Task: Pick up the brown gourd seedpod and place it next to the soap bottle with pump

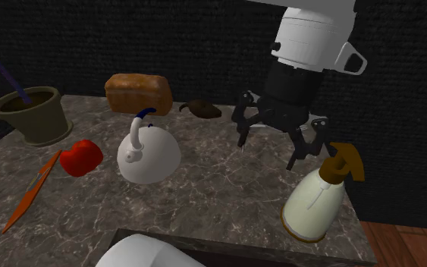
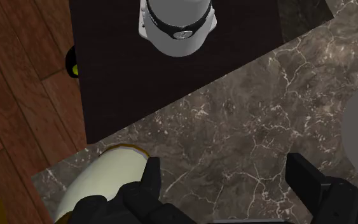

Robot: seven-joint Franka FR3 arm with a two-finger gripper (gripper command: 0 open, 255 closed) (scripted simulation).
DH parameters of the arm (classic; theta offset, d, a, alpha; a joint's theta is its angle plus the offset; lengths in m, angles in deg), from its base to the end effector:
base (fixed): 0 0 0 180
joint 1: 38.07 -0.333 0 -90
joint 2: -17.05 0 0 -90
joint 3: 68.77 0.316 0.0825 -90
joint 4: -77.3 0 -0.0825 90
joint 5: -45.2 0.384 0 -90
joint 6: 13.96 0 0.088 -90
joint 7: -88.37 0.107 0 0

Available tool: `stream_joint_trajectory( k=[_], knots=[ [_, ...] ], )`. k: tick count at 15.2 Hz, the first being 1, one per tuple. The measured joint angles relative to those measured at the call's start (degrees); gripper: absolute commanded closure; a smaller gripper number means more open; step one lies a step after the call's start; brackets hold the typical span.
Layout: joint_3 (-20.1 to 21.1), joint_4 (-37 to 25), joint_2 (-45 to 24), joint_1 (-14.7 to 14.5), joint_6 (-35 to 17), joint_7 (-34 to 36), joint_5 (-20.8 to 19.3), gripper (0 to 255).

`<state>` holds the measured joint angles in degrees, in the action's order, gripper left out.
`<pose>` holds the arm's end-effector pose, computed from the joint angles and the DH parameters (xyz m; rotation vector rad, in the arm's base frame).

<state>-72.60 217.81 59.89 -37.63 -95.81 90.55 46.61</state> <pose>0.2921 -0.0224 0.5240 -3.0371 0.1342 0.4232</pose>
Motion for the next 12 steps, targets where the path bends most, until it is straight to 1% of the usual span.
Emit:
stream_joint_trajectory(
  k=[2, 5, 11, 12],
  knots=[
    [0.5, 0.3, 0.2, 0.0, -0.4, 1.0, 0.6, 0],
    [3.8, 3.9, 2.5, -0.2, -3.8, 7.3, 4.7, 0],
    [12.1, 9.8, 3.6, -1.1, -14.5, 21.0, 13.9, 0],
    [13.7, 9.8, 2.8, -1.3, -16.4, 23.3, 15.4, 0]
  ],
)
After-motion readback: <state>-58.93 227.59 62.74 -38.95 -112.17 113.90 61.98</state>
